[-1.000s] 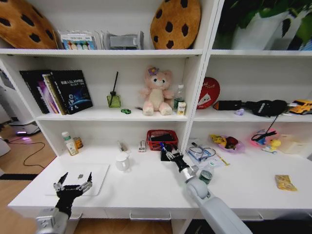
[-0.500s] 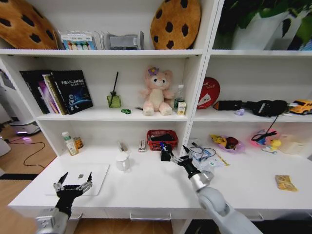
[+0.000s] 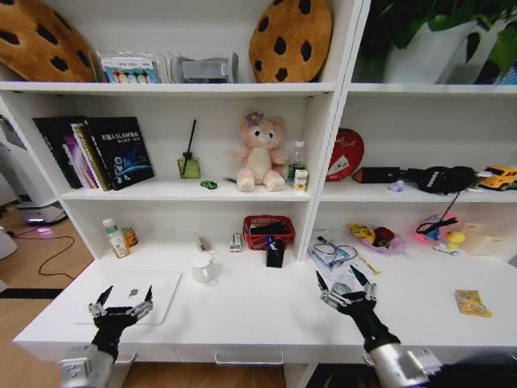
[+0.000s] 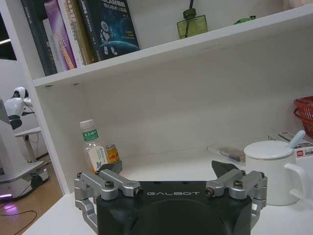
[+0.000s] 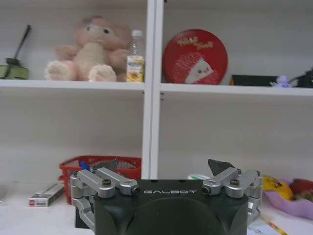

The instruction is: Organize the objects on the table.

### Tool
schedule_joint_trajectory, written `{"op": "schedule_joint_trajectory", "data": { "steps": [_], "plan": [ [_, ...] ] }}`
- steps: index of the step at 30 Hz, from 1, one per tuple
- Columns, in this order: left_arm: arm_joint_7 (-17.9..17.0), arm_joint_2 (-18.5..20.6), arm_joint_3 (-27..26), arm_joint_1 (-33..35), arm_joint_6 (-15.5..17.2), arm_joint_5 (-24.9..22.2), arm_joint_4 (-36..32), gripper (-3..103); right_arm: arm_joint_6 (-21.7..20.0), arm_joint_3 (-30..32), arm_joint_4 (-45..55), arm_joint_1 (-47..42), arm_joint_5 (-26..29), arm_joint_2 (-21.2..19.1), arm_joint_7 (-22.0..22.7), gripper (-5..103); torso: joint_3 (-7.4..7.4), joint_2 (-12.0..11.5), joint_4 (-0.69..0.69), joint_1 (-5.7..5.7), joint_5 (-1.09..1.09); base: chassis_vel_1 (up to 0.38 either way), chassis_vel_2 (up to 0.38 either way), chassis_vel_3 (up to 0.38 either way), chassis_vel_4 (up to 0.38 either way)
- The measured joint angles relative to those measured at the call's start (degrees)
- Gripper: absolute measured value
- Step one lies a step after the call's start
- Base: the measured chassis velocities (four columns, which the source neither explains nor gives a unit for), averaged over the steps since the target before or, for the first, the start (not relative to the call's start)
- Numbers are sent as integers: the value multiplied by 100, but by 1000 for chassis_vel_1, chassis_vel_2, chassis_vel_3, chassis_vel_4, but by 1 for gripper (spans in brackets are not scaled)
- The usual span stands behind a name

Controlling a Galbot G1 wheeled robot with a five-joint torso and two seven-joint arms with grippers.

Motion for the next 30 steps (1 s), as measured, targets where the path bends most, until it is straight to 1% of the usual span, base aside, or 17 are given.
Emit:
{"op": "schedule_joint_trajectory", "data": {
  "steps": [4,8,9,11,13,15,16,18,19,20,21,23,24,26,27,29,30],
  "plan": [
    [0,0,0,0,0,0,0,100,-20,104,-267,178,129,43,1,100,0,0,2,0,1,0,0,0,0],
    [0,0,0,0,0,0,0,100,-418,126,-703,597,499,-74,187,100,1,-1,3,1,1,0,0,0,0],
    [0,0,0,0,0,0,0,100,-418,126,-703,597,499,-74,187,100,1,-1,3,1,1,0,0,0,0],
    [0,0,0,0,0,0,0,100,-616,-69,-894,797,632,-134,220,100,1,-1,2,1,0,0,0,0,0],
    [0,0,0,0,0,0,0,100,-646,-185,-970,893,645,-152,220,103,1,-1,1,1,1,0,0,0,0],
    [0,0,0,0,0,0,0,100,-685,-412,-1116,1086,664,-197,221,94,1,-1,2,1,1,0,0,0,0],
    [0,0,0,0,0,0,0,100,-685,-412,-1116,1086,664,-197,221,94,1,-1,2,1,1,0,0,0,0],
    [0,0,0,0,0,0,0,100,-710,-562,-1247,1240,665,-231,230,84,1,-1,2,1,1,0,0,0,0],
    [0,0,0,0,0,0,0,100,-713,-587,-1290,1271,665,-234,230,84,1,-1,2,1,0,0,0,0,0],
    [0,0,0,0,0,0,0,100,-714,-601,-1334,1292,664,-235,230,78,1,-1,2,1,1,0,0,0,0],
    [0,0,0,0,0,0,0,100,-714,-601,-1334,1292,664,-235,230,78,1,-1,2,1,1,0,0,0,0],
    [0,0,0,0,0,0,0,100,-713,-604,-1409,1311,662,-227,229,67,1,-1,2,1,0,0,0,0,0],
    [0,0,0,0,0,0,0,100,-713,-604,-1409,1311,662,-227,229,67,1,-1,2,1,0,0,0,0,0],
    [0,0,0,0,0,0,0,100,-710,-594,-1438,1318,659,-223,218,57,1,-1,2,1,-1,0,0,0,0],
    [0,0,0,0,0,0,0,100,-710,-594,-1438,1318,659,-223,218,57,1,-1,2,1,-1,0,0,0,0],
    [0,0,0,0,0,0,0,100,-704,-585,-1454,1324,662,-219,211,46,1,-1,1,1,-1,0,0,0,0],
    [0,0,0,0,0,0,0,100,-701,-584,-1454,1324,665,-213,209,46,1,-1,1,2,0,0,0,0,0]
  ]
}}
